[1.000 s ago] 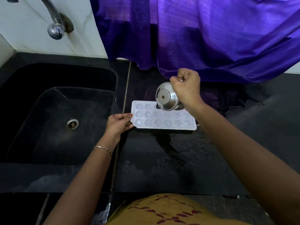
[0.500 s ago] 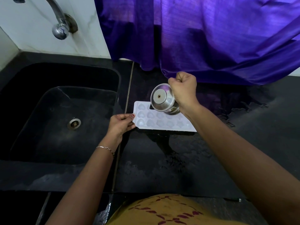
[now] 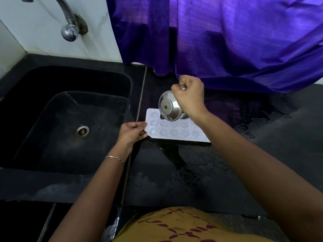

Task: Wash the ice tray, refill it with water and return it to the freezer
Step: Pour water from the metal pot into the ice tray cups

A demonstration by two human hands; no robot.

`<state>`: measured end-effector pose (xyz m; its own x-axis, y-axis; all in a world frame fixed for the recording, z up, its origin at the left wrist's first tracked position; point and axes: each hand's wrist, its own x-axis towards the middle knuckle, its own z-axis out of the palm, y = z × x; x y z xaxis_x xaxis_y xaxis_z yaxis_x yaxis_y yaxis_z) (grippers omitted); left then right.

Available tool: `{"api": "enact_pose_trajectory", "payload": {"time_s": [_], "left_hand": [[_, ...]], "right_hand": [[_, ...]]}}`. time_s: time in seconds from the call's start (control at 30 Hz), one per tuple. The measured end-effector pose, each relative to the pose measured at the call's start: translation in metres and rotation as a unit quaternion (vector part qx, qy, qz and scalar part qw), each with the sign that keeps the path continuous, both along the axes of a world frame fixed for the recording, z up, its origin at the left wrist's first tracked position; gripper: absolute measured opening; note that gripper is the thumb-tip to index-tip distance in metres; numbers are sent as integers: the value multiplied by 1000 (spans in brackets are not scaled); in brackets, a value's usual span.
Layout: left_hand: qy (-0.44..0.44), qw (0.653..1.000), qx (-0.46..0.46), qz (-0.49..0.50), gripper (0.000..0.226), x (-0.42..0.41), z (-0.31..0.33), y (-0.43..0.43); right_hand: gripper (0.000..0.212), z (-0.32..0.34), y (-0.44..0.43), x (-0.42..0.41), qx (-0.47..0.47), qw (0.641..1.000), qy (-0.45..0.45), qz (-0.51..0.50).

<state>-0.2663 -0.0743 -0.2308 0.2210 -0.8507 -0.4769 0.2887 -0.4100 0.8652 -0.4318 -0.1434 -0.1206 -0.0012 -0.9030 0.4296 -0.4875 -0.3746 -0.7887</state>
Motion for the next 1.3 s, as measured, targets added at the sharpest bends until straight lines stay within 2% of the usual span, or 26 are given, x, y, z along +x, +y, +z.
{"api": "enact_pose_trajectory", "payload": {"time_s": [0.8,0.87,0.97,1.17,1.3], "left_hand": [[-3,1000,-2,0,9,-1,2,1],[-2,1000,-1,2,9,-1,2,1],[-2,1000,-1,2,9,0,2,3],[-11,1000,1,-2,12,1,1,3],[-16,1000,-3,-7,9,0,1,2]], "right_hand": [[45,-3,0,0,7,999,-30,12],[45,-4,0,-1,33,998,-56,-1],[44,-9,1,-7,97,984,-148,-21],[46,-15,-2,-33,196,926,-306,-102],[33,-20,-2,-62,243,872,-402,-140]]}}
